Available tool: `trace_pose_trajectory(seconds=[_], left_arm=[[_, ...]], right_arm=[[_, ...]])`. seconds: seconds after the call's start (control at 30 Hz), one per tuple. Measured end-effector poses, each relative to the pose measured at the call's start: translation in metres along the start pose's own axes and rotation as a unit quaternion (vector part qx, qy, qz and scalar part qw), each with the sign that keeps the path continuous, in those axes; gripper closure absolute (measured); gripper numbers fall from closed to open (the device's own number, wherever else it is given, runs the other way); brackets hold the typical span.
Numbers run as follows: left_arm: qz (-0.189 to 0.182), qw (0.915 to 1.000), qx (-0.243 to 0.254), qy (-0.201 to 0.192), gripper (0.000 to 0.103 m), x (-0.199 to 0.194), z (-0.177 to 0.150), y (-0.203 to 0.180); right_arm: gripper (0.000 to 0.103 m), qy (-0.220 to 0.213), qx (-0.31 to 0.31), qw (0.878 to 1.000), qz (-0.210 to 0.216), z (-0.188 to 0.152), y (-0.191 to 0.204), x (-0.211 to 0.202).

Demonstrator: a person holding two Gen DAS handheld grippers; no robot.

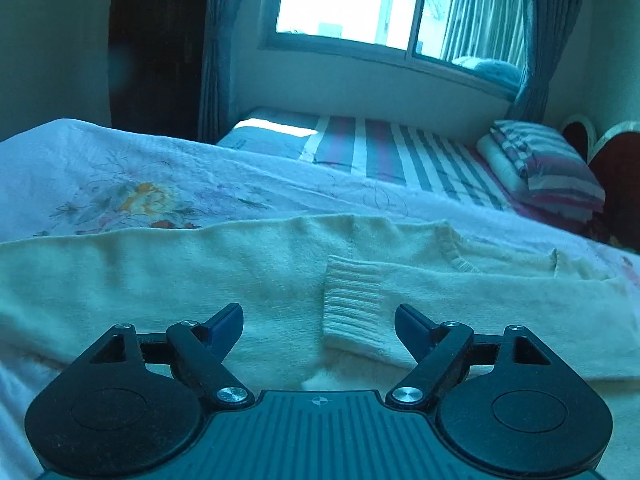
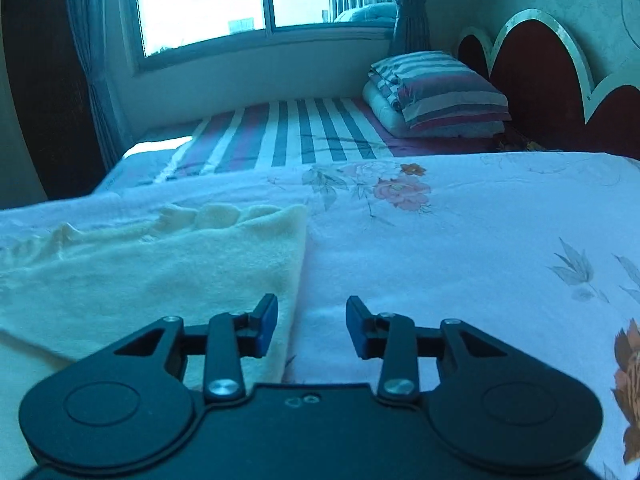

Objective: Fold small clothes

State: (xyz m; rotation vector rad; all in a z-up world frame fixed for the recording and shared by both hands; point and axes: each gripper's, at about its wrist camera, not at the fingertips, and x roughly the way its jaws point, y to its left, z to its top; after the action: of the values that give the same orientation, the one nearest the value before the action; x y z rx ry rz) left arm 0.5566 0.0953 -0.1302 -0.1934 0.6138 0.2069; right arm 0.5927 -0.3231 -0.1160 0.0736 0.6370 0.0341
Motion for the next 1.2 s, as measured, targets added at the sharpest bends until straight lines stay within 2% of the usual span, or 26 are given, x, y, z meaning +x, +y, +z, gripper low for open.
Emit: trace_pose_trajectory(seconds=[0.1,0.3,0.33,0.37,0.4,0.5,0.63,0.73,0.8,1.0,1.03,1.1,1.17,1.2], left_arm=[[0.010,0.9989,-0.043,-0.011,0.021,-0.034,-0.010,0.038],[0.071,0.9903,-0.119,-0.009,0.021,-0.076,-0.036,0.150],[0.076,0.9880,-0.134,-0.009,0.036,-0.079,-0.038,0.168],[0.076,0.9837,-0.163,-0.010,0.056,-0.081,-0.039,0.192],[0.073,0.9779,-0.196,-0.012,0.060,-0.083,-0.041,0.214],[0.065,0.9562,-0.284,-0.028,0.061,-0.082,-0.048,0.271],[0.058,0.9325,-0.354,-0.039,0.061,-0.069,-0.053,0.321],[0.033,0.9193,-0.389,-0.050,0.062,-0.053,-0.053,0.343],[0.026,0.9139,-0.402,-0.052,0.062,-0.043,-0.050,0.355],[0.011,0.9066,-0.417,-0.062,0.063,-0.020,-0.042,0.376],[0.015,0.9061,-0.419,-0.061,0.069,-0.018,-0.041,0.377],[0.036,0.9066,-0.418,-0.050,0.099,-0.018,-0.043,0.379],[0.029,0.9066,-0.418,-0.052,0.101,-0.019,-0.043,0.381],[0.031,0.9103,-0.409,-0.054,0.101,-0.020,-0.041,0.380]], right_arm=[[0.065,-0.011,0.006,1.000,-0.004,-0.013,-0.004,-0.035],[0.063,-0.011,0.026,1.000,-0.012,-0.044,-0.005,-0.084],[0.063,-0.009,0.028,0.999,-0.012,-0.047,-0.004,-0.089],[0.063,-0.008,0.026,1.000,-0.014,-0.050,0.000,-0.094],[0.063,-0.006,0.023,1.000,-0.018,-0.052,0.003,-0.097],[0.063,-0.004,0.026,0.999,-0.023,-0.057,0.018,-0.105],[0.062,-0.010,0.025,0.999,-0.033,-0.057,0.042,-0.113],[0.061,-0.016,0.029,0.999,-0.031,-0.054,0.062,-0.118],[0.059,-0.024,0.023,0.999,-0.035,-0.052,0.075,-0.121],[0.058,-0.034,0.016,0.998,-0.041,-0.044,0.098,-0.130],[0.058,-0.035,0.017,0.998,-0.042,-0.043,0.099,-0.131],[0.058,-0.037,0.019,0.998,-0.045,-0.042,0.098,-0.133],[0.058,-0.038,0.018,0.998,-0.049,-0.042,0.096,-0.134],[0.058,-0.038,0.017,0.998,-0.050,-0.043,0.095,-0.135]])
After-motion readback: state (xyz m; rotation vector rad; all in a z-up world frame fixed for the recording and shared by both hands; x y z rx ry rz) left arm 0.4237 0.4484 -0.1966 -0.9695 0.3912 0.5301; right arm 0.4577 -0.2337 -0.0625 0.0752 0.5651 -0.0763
